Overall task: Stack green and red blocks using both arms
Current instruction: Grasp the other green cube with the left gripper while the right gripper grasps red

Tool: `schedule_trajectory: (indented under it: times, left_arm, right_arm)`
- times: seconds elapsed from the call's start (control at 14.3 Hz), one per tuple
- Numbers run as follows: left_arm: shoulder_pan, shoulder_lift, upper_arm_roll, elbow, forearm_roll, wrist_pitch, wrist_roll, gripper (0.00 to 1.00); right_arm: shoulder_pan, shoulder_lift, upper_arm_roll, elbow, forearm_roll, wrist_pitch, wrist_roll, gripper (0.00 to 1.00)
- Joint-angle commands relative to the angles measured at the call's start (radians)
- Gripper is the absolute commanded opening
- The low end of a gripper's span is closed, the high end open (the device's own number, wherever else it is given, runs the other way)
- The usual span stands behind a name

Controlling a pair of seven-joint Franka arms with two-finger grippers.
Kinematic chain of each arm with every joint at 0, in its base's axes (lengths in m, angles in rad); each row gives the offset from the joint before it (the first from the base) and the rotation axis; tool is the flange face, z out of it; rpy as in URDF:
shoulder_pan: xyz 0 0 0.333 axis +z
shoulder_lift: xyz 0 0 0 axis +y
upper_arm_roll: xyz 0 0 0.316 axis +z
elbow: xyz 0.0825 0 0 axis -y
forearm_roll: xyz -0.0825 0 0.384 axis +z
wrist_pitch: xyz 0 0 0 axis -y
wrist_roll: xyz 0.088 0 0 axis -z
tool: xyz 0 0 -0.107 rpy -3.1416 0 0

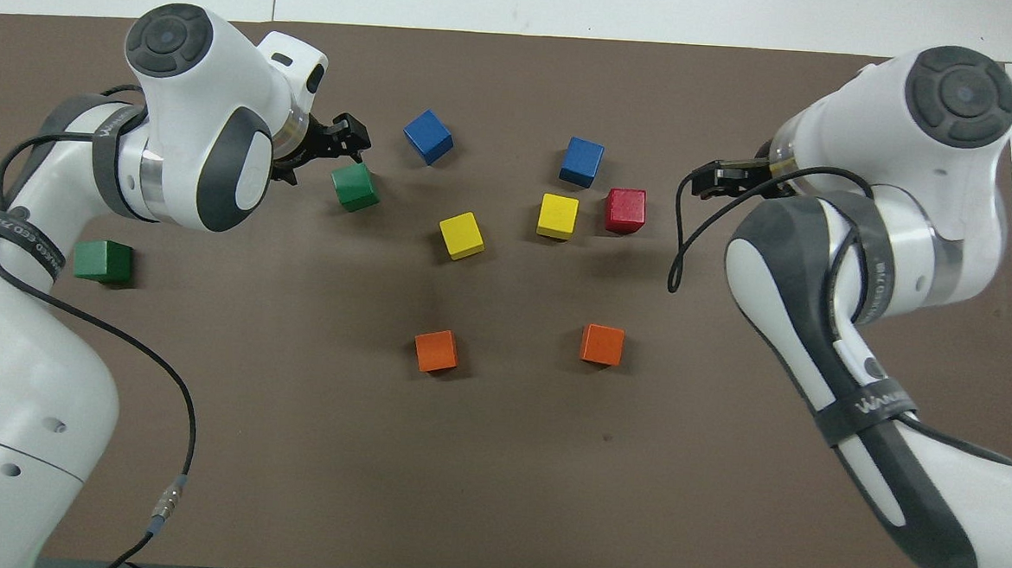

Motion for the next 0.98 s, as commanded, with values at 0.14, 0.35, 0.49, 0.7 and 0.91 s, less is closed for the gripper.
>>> schedule_trajectory:
  times: [0.14,0.35,0.49,0.7,0.91]
  left_arm:
    - [-0.026,0.040,0.018,0.017,0.053,0.053,-0.064,1.00]
    - [-0.026,0.043,0.018,-0.017,0.067,0.109,-0.090,1.00]
    - [-0.039,0.053,0.020,-0.040,0.069,0.154,-0.118,1.00]
    - [-0.049,0.063,0.020,-0.070,0.101,0.172,-0.121,1.00]
    - [-0.049,0.061,0.020,-0.073,0.116,0.154,-0.118,0.62]
  right_arm:
    - [0.026,0.133,-0.002,0.120,-0.019,0.002,0.091,0.98]
    - [0.047,0.173,-0.002,0.128,-0.019,0.048,0.128,0.98]
    - [0.055,0.188,0.000,0.126,-0.019,0.085,0.137,0.98]
    - [0.059,0.190,0.000,0.110,-0.017,0.117,0.139,0.98]
    - [0.062,0.194,0.000,0.065,-0.017,0.166,0.141,0.98]
